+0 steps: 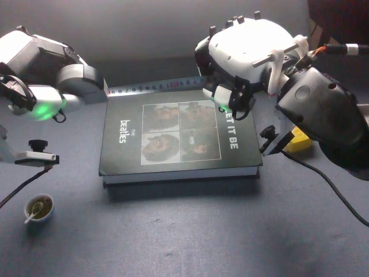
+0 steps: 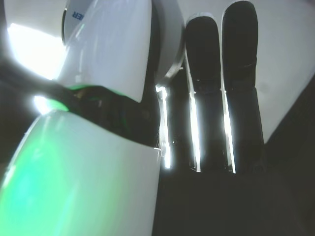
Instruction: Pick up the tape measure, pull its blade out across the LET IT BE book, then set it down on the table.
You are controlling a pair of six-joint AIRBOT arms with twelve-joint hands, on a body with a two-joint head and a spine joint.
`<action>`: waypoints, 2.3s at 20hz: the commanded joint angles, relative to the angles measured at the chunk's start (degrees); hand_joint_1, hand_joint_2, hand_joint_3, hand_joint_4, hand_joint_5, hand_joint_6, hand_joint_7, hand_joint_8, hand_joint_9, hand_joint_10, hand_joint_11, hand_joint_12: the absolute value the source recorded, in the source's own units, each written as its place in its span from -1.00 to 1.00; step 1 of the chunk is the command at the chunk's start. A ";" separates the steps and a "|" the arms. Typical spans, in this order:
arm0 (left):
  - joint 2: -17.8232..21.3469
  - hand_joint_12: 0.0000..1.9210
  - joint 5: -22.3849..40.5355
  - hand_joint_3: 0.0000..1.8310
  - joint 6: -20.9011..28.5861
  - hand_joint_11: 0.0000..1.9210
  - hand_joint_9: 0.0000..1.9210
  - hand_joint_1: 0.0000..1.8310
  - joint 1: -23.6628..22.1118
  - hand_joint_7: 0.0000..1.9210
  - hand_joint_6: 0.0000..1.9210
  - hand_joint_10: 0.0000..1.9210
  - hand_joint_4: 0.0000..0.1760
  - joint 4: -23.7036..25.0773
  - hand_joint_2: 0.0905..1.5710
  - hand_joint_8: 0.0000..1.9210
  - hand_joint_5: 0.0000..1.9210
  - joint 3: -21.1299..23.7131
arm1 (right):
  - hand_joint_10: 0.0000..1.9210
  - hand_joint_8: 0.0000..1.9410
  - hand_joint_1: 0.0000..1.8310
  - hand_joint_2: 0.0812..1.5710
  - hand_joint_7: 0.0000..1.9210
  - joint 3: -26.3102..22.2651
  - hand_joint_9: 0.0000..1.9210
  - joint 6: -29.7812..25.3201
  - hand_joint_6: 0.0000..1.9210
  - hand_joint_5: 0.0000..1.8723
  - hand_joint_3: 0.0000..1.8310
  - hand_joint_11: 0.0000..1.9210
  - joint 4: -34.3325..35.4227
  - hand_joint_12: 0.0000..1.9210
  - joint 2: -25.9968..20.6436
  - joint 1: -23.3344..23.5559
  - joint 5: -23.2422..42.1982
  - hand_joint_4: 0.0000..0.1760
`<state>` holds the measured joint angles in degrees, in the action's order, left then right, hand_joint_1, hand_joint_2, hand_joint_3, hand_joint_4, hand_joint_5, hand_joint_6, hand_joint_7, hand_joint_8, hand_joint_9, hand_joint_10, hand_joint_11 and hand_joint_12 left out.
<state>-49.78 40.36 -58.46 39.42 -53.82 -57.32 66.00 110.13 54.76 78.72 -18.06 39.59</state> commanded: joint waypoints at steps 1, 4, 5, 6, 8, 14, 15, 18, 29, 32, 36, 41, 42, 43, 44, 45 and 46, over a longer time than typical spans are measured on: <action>0.05 0.11 6.25 -1.00 0.71 -0.12 -0.05 0.51 -0.85 0.06 -0.07 0.30 -1.00 1.90 0.38 0.01 -0.05 -0.33 | -0.37 -0.98 0.09 0.59 -0.06 0.13 -0.34 -0.34 0.46 -0.25 -1.00 -0.66 -3.71 0.44 -0.23 0.68 4.55 -1.00; 0.06 0.09 6.40 -1.00 0.71 -0.11 -0.05 0.51 -0.89 0.06 -0.09 0.30 -1.00 1.90 0.38 0.01 -0.04 -0.30 | -0.37 -0.98 0.09 0.59 -0.06 0.12 -0.34 -0.58 0.47 -0.25 -1.00 -0.65 -4.04 0.45 -0.28 0.65 4.49 -1.00; 0.07 0.09 6.48 -1.00 0.71 -0.12 -0.05 0.51 -0.87 0.06 -0.09 0.31 -1.00 1.90 0.38 0.02 -0.05 -0.26 | -0.37 -0.98 0.09 0.59 -0.05 0.11 -0.34 -0.61 0.47 -0.26 -1.00 -0.65 -4.08 0.45 -0.30 0.63 4.47 -1.00; 0.08 0.08 6.49 -1.00 0.71 -0.12 -0.05 0.51 -0.82 0.06 -0.08 0.31 -1.00 1.90 0.38 0.02 -0.05 -0.24 | -0.36 -0.98 0.09 0.59 -0.05 0.11 -0.34 -0.61 0.47 -0.26 -1.00 -0.65 -4.08 0.45 -0.31 0.58 4.44 -1.00; 0.09 0.08 6.63 -1.00 0.71 -0.12 -0.05 0.51 -0.80 0.06 -0.08 0.31 -1.00 1.75 0.38 0.02 -0.05 -0.25 | -0.36 -0.98 0.09 0.59 -0.05 0.09 -0.34 -0.61 0.47 -0.26 -1.00 -0.65 -4.10 0.45 -0.33 0.54 4.42 -1.00; 0.10 0.09 6.97 -1.00 0.71 -0.11 -0.04 0.51 -0.70 0.05 -0.09 0.30 -1.00 1.59 0.38 0.03 -0.04 -0.39 | -0.09 0.23 0.26 0.53 -0.12 -0.09 -0.24 -0.58 0.45 -0.22 -1.00 -0.51 -4.66 0.54 -0.85 0.55 4.26 -0.83; 0.10 0.09 6.97 -1.00 0.71 -0.11 -0.04 0.51 -0.71 0.05 -0.10 0.30 -1.00 1.59 0.38 0.03 -0.04 -0.40 | -0.08 0.23 0.26 0.53 -0.12 -0.10 -0.23 -0.59 0.45 -0.22 -1.00 -0.48 -4.69 0.55 -0.89 0.55 4.23 -0.85; 0.16 0.09 6.97 -1.00 0.71 -0.11 -0.04 0.51 -0.70 0.05 -0.09 0.30 -1.00 1.59 0.38 0.02 -0.06 -0.31 | -0.05 0.24 0.26 0.54 -0.11 -0.11 -0.23 -0.59 0.45 -0.25 -1.00 -0.47 -4.70 0.57 -0.96 0.55 4.20 -0.99; 0.18 0.10 7.33 -1.00 0.71 -0.11 -0.04 0.51 -0.53 0.06 -0.11 0.29 -1.00 1.39 0.38 0.02 -0.03 -0.25 | -0.51 -0.84 -0.12 0.44 -0.31 -0.69 -0.48 -0.58 -0.90 -0.38 -1.00 -0.83 -5.32 0.37 -1.10 0.20 4.23 -1.00; 0.14 0.11 7.56 -1.00 0.70 -0.11 -0.05 0.50 -0.43 0.06 -0.09 0.31 -1.00 1.20 0.38 0.03 -0.06 -0.27 | -0.62 -0.93 -0.14 0.42 -0.30 -0.86 -0.48 -0.58 -0.97 -0.37 -1.00 -0.88 -5.48 0.35 -1.10 0.10 4.24 -1.00; 0.12 0.11 7.55 -1.00 0.70 -0.11 -0.06 0.50 -0.41 0.05 -0.09 0.31 -1.00 1.21 0.38 0.03 -0.04 -0.25 | -0.63 -0.94 -0.14 0.42 -0.29 -0.86 -0.46 -0.74 -0.98 -0.38 -1.00 -0.88 -5.48 0.35 -1.04 0.24 4.36 -1.00; 0.25 0.12 6.73 -1.00 0.77 -0.11 -0.06 0.51 -0.40 0.06 -0.13 0.31 -1.00 1.23 0.38 0.02 -0.02 -0.31 | -0.65 -0.95 -0.14 0.42 -0.30 -0.72 -0.47 -0.94 -0.99 -0.38 -1.00 -0.87 -5.47 0.35 -0.99 0.29 4.25 -1.00; 0.28 0.12 6.72 -1.00 0.77 -0.11 -0.06 0.51 -0.39 0.06 -0.13 0.31 -1.00 1.23 0.38 0.02 -0.02 -0.30 | -0.65 -0.95 -0.14 0.42 -0.30 -0.55 -0.47 -1.05 -0.99 -0.38 -1.00 -0.87 -5.47 0.35 -0.97 0.35 4.20 -1.00; 0.31 0.12 6.72 -1.00 0.77 -0.11 -0.06 0.50 -0.39 0.06 -0.09 0.32 -1.00 1.24 0.38 0.02 -0.06 -0.30 | -0.65 -0.95 -0.14 0.42 -0.30 -0.23 -0.46 -1.22 -0.99 -0.38 -1.00 -0.86 -5.46 0.35 -0.90 0.46 4.13 -1.00; 0.31 0.12 6.72 -1.00 0.77 -0.11 -0.06 0.50 -0.39 0.06 -0.09 0.32 -1.00 1.24 0.38 0.02 -0.05 -0.32 | -0.65 -0.96 -0.14 0.42 -0.30 -0.03 -0.46 -1.38 -0.99 -0.38 -1.00 -0.87 -5.43 0.35 -0.87 0.49 4.04 -1.00; 0.26 0.13 6.72 -1.00 0.77 -0.11 -0.06 0.51 -0.40 0.06 -0.14 0.30 -1.00 1.24 0.37 0.00 0.00 -0.36 | -0.65 -0.96 -0.14 0.42 -0.29 0.27 -0.46 -1.61 -0.99 -0.38 -1.00 -0.88 -5.36 0.35 -0.83 0.50 3.93 -1.00; 0.26 0.13 6.72 -1.00 0.77 -0.11 -0.06 0.51 -0.41 0.06 -0.14 0.30 -1.00 1.24 0.37 0.00 0.00 -0.37 | -0.65 -0.96 -0.14 0.42 -0.29 0.41 -0.46 -1.75 -0.99 -0.38 -1.00 -0.88 -5.25 0.35 -0.81 0.54 3.85 -1.00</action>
<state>-49.78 41.54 -58.46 39.46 -54.74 -57.32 66.35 108.84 52.51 78.11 -18.15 39.05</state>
